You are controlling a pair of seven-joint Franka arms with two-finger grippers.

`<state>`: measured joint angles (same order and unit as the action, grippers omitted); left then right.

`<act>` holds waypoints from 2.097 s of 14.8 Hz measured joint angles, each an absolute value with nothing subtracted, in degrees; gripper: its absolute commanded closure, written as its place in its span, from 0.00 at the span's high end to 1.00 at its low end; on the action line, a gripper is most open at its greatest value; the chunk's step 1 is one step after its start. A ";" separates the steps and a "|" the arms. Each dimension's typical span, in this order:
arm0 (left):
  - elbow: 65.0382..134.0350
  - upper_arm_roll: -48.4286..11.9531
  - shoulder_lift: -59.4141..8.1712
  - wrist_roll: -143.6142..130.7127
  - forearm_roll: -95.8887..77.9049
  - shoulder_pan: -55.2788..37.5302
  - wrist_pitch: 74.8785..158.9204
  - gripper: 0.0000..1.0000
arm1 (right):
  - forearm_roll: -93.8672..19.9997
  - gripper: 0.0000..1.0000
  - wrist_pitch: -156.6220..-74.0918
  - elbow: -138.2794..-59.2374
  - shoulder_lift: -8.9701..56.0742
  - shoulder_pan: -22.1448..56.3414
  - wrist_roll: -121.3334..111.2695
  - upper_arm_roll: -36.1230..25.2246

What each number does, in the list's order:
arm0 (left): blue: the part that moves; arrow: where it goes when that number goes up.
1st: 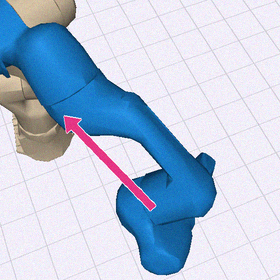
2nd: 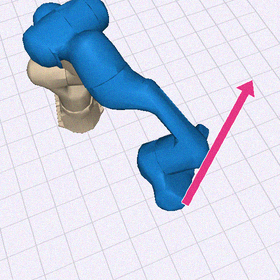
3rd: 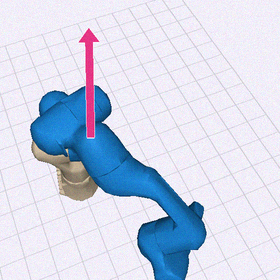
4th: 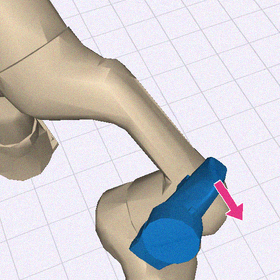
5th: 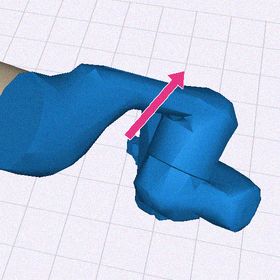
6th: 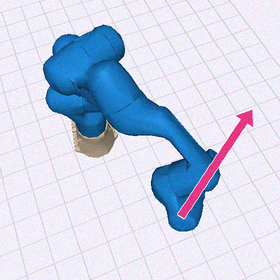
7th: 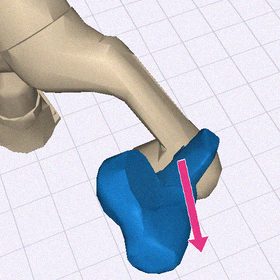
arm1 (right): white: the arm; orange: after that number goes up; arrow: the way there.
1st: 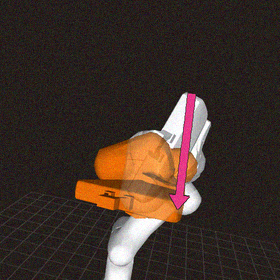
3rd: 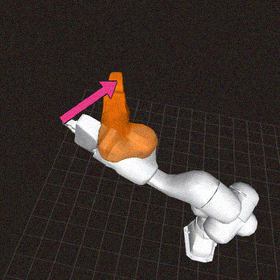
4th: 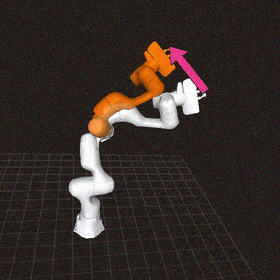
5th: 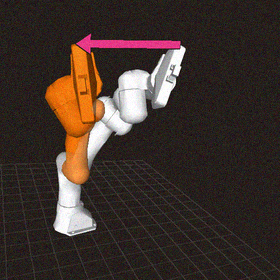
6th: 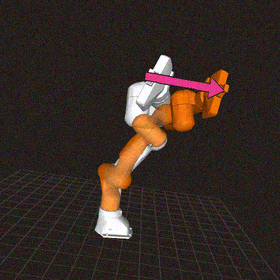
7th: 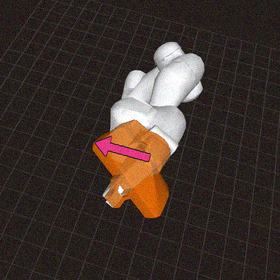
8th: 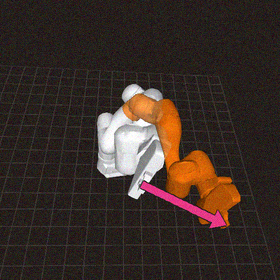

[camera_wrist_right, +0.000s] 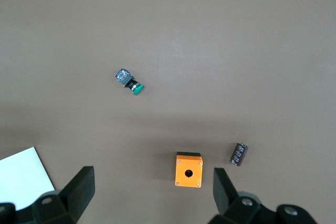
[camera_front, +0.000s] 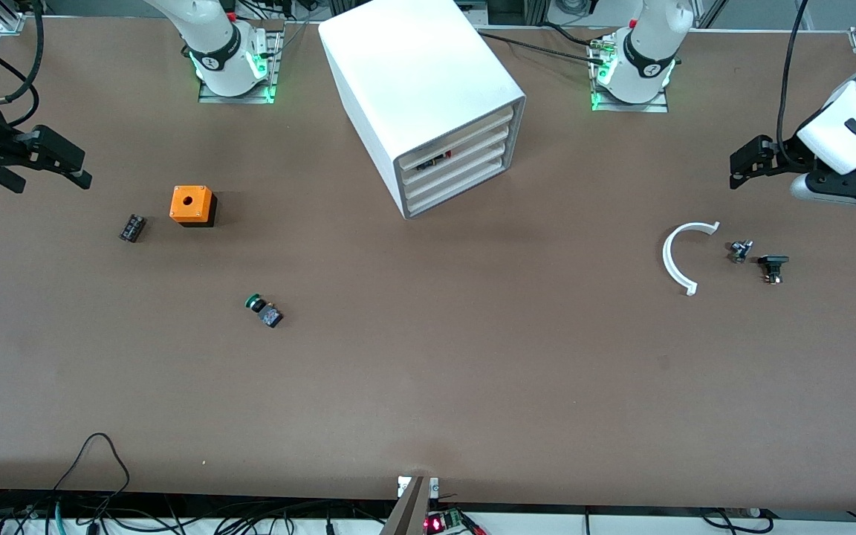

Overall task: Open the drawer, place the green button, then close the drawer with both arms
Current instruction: 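Reach the right gripper to the green button while the left gripper reaches the drawer, then grasp the green button with the right gripper while the left gripper grasps the drawer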

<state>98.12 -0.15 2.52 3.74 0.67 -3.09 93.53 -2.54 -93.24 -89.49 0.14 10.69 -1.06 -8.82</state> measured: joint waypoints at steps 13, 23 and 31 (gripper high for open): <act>98.11 -0.15 2.58 3.74 -0.05 -3.25 90.16 1.00 | -5.58 1.00 -93.20 -90.07 4.83 10.59 -6.05 -9.11; 99.92 -0.13 -1.07 7.76 -21.57 -3.35 77.19 0.99 | -11.57 1.00 -98.70 -90.18 14.60 12.29 -23.26 -8.33; 118.51 -0.99 -5.23 30.65 -51.11 0.62 93.26 0.94 | -11.58 1.00 -110.87 -91.69 24.32 16.04 -31.08 -8.03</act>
<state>118.51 -0.99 -5.23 30.65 -51.11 0.62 93.26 -11.58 -110.87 -91.69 24.32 16.04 -31.08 -8.03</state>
